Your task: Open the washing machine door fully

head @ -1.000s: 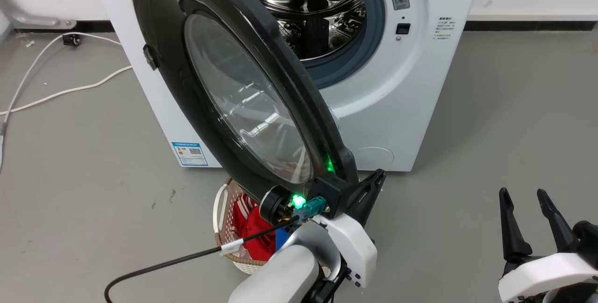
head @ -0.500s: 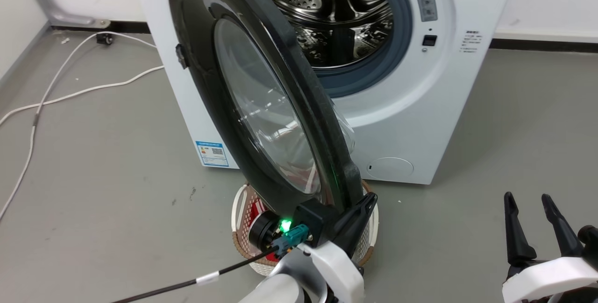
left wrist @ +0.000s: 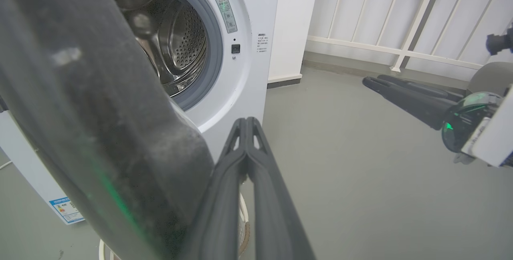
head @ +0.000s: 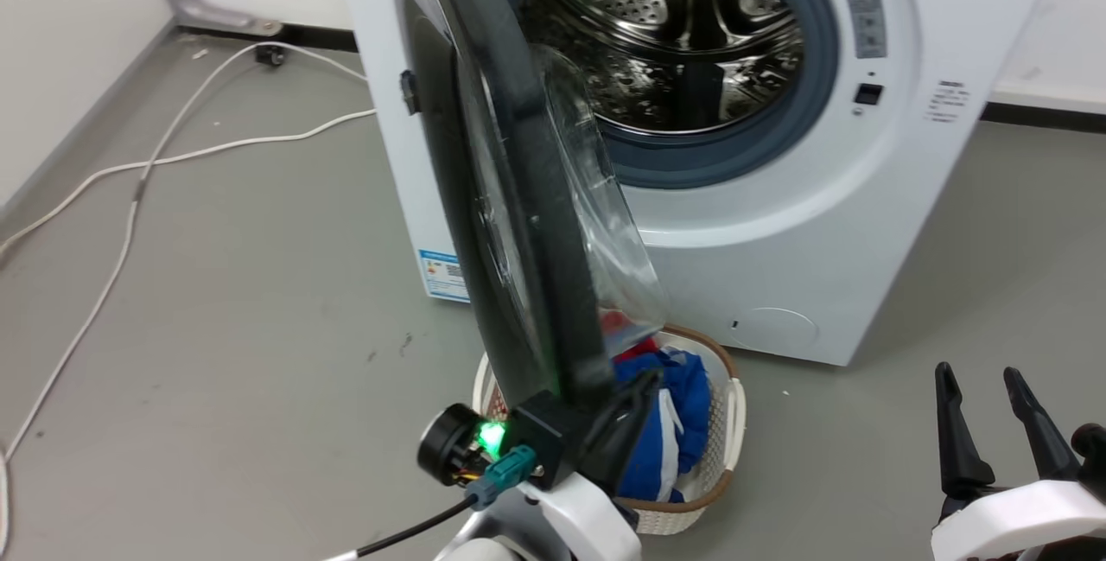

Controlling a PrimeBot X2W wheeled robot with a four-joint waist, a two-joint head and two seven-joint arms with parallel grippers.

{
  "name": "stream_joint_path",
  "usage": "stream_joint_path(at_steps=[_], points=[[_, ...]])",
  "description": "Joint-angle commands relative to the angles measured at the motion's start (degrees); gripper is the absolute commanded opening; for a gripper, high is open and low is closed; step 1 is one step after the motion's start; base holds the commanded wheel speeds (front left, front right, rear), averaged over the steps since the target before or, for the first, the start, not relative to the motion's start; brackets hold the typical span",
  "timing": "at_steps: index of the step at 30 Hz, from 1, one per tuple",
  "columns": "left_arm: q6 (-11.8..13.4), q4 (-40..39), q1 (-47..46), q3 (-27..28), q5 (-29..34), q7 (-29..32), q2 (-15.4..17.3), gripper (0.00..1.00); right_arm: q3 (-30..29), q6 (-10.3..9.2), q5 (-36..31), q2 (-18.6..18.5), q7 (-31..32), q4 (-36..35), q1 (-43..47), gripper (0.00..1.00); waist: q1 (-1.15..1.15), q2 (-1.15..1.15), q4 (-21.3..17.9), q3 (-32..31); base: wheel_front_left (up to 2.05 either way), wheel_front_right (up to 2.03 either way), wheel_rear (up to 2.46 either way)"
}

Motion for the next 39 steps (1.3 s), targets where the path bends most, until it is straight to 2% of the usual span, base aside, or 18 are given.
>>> stream_joint_path(at_steps=[1, 10, 19, 24, 29, 39], points=[[2.2, 0.6, 0.5, 2.5, 0.3, 0.4, 3.0, 0.00, 0.0, 0.01, 0.0, 0.0, -0.3, 0.2, 0.1, 1.00, 0.00, 0.00, 1.5, -0.1, 0.00, 0.00, 0.00], [4.2, -5.0, 2.6, 2.2, 1.2, 0.8, 4.6, 0.00, -0.8, 0.01, 0.1, 0.1, -0.4, 0.6, -0.2, 1.00, 0.00, 0.00, 8.6, 0.2, 0.00, 0.00, 0.00], [7.4, -6.8, 5.7, 5.5, -0.7, -0.3, 6.7, 0.00, -1.3, 0.01, 0.3, 0.0, -0.6, 0.7, -0.5, 1.00, 0.00, 0.00, 16.0, 0.2, 0.00, 0.00, 0.00], [8.4, -6.4, 6.7, 8.3, -2.2, -1.4, 8.1, 0.00, -1.2, 0.01, 0.0, 0.0, -0.4, 0.2, -0.9, 1.00, 0.00, 0.00, 18.0, 0.4, 0.00, 0.00, 0.00], [9.3, -5.0, 7.8, 13.1, -4.6, -3.7, 10.2, 0.00, -0.8, 0.01, -0.3, 0.0, -0.1, -0.5, -1.3, 1.00, 0.00, 0.00, 18.5, 1.0, 0.00, 0.00, 0.00], [7.3, 0.7, 5.3, 22.7, -10.7, -6.8, 14.5, 0.00, -0.1, 0.01, -1.0, 0.0, 1.4, -3.1, -1.6, 1.00, 0.00, 0.00, 15.6, 3.6, 0.00, 0.00, 0.00]])
